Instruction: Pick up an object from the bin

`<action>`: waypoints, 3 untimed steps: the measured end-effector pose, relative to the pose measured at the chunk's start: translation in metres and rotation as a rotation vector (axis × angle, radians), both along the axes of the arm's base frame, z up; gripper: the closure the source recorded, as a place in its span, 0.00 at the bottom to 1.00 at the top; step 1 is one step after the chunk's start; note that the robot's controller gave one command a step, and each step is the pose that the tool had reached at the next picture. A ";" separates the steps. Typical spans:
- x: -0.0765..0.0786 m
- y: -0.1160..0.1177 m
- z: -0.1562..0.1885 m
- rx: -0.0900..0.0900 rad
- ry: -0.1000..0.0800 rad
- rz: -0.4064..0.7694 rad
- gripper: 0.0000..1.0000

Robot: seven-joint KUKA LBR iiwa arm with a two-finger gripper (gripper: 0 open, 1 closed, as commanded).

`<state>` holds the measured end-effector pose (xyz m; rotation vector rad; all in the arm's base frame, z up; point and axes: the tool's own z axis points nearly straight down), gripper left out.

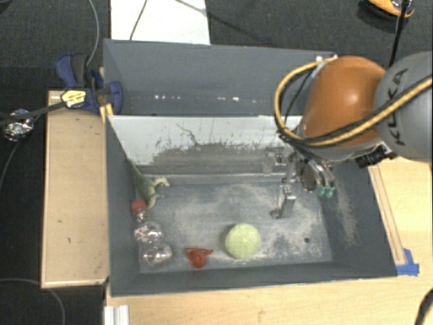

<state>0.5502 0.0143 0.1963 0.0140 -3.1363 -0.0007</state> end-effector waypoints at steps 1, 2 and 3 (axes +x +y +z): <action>0.001 0.000 0.004 0.000 -0.008 0.000 0.00; -0.020 0.007 -0.028 0.000 -0.015 0.031 0.00; -0.025 0.024 -0.089 0.001 -0.013 0.054 0.00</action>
Offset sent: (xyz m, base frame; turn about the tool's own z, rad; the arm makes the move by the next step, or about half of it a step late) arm -0.0687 0.0219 -0.1011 -0.1202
